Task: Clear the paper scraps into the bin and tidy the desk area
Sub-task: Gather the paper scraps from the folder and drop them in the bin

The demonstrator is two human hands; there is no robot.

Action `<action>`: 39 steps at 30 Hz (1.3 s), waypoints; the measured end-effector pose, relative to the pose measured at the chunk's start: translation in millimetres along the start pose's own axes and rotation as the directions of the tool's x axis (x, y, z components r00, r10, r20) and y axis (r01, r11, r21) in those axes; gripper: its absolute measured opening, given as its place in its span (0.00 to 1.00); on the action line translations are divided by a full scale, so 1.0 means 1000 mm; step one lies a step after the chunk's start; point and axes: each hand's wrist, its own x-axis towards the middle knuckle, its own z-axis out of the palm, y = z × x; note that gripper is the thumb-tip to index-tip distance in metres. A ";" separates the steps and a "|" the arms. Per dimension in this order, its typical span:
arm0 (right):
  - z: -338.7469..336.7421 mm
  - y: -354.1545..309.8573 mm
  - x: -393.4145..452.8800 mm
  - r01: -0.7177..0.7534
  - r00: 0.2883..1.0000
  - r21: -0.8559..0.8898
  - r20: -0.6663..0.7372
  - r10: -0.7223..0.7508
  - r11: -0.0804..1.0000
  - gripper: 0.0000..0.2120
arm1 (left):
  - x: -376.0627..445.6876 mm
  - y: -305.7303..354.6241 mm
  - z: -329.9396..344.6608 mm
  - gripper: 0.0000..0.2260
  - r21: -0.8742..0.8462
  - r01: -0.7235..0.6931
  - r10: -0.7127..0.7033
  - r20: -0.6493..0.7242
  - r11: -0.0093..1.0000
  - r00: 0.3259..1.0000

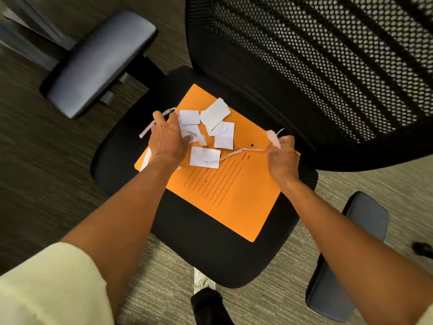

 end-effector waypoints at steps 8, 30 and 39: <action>0.028 -0.037 0.008 0.120 0.990 -0.011 0.071 -0.119 0.993 0.13 | -0.001 -0.021 -0.010 0.12 -0.064 0.052 -0.052 0.009 0.997 0.999; 0.083 -0.066 -0.015 -0.031 0.988 -0.032 0.148 0.035 0.999 0.21 | -0.039 -0.090 -0.015 0.18 -0.259 0.062 -0.071 -0.022 0.964 0.997; 0.059 -0.030 -0.033 0.048 0.982 0.146 0.175 -0.074 0.988 0.12 | -0.038 -0.106 -0.014 0.17 -0.278 0.038 -0.050 -0.036 0.960 0.998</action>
